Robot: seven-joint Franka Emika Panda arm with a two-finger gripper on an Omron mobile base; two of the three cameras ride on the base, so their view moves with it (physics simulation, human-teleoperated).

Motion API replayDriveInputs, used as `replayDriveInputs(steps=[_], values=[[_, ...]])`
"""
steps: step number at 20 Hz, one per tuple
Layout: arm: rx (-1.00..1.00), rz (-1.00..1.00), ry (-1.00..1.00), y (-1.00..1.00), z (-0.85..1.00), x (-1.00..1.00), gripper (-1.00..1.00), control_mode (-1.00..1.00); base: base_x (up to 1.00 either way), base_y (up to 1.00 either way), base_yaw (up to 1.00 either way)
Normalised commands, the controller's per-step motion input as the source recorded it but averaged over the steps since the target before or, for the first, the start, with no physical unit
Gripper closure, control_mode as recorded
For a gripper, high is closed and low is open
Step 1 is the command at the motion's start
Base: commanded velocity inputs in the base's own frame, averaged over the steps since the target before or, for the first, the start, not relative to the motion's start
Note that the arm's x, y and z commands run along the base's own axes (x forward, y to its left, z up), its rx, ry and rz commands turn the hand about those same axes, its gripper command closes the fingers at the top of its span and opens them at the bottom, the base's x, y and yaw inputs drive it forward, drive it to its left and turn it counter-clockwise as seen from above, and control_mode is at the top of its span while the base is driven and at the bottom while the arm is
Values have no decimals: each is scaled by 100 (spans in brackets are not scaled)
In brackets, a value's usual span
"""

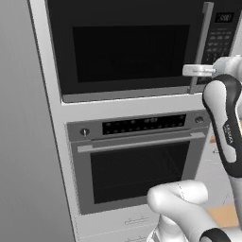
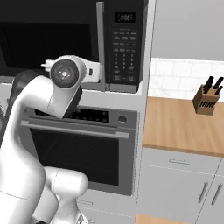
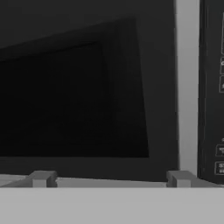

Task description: Open the microwave, place the bowl with waffle inside the microwave, then close the microwave door and turn it on.

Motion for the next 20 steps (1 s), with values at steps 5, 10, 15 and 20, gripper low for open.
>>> replayDriveInputs(steps=[5,10,15,20], values=[[0,-2,0,-78,0,-30,-100,-100,0,0,0],[-1,-2,0,-62,0,-13,-100,-100,0,0,0],[-4,-3,0,-42,-3,-2,-100,-100,0,0,0],[-4,-1,-2,-39,-20,0,-100,-100,0,0,0]])
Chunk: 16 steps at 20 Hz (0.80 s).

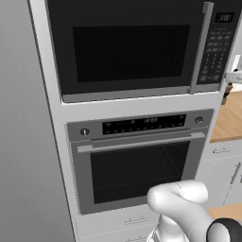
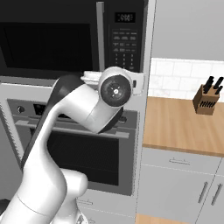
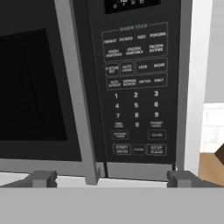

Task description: Open the microwave, place the bowl with waffle inside the microwave, then close the microwave door and turn it on.

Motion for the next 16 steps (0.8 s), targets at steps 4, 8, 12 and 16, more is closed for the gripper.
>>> replayDriveInputs(steps=[4,8,12,16], values=[[0,-3,-7,-27,-31,0,-100,-100,0,0,0],[0,-14,-2,-6,-10,0,-100,-100,0,0,0],[0,-25,0,0,0,0,-100,-100,0,0,0],[0,-24,-1,-1,-3,0,-100,-100,0,0,0]])
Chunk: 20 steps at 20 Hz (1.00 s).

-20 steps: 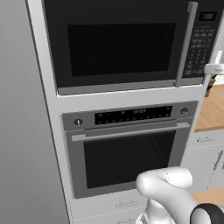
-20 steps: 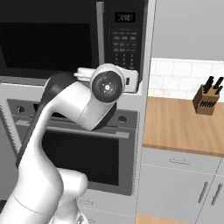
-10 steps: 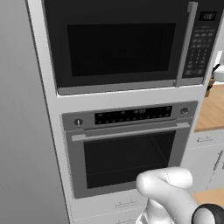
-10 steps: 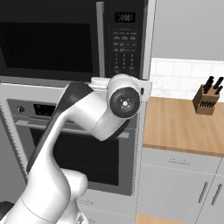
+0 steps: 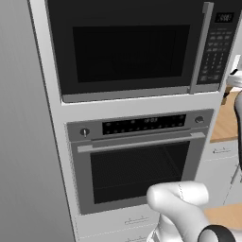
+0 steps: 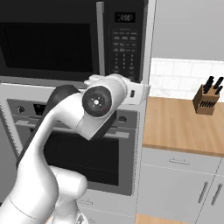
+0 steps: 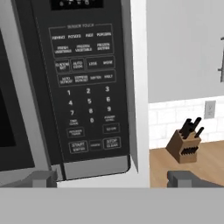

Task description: Open the microwave, place the bowl with waffle inside the microwave, then close the microwave door and turn it on.

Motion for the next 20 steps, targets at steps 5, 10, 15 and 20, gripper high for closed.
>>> replayDriveInputs(steps=[5,10,15,20], values=[[-1,-10,-4,-10,-15,0,-100,-100,0,0,0],[-1,-8,-2,0,-7,0,-100,-100,0,0,0],[0,0,-4,0,0,22,-100,-100,0,0,0],[0,0,-6,0,-1,37,-100,-100,0,0,0]])
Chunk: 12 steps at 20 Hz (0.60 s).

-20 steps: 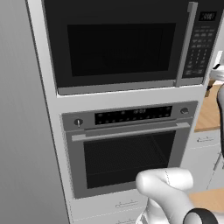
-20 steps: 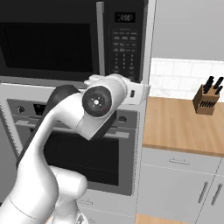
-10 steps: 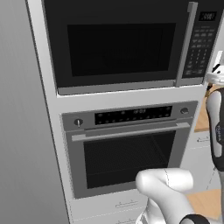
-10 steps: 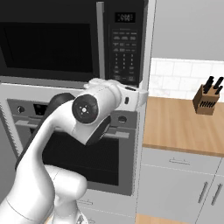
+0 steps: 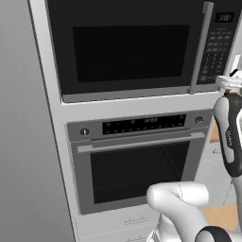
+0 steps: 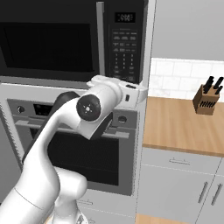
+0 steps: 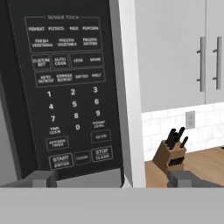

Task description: Open the microwave, place the bowl with waffle inside the microwave, then close the microwave door and turn it on.

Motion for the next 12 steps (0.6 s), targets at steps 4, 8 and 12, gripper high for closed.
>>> replayDriveInputs(steps=[4,8,12], values=[[0,0,-4,1,-15,21,-100,-100,0,0,0],[0,0,-3,3,-22,20,-100,-100,0,0,0],[0,0,0,0,-14,31,-100,-100,0,0,0]])
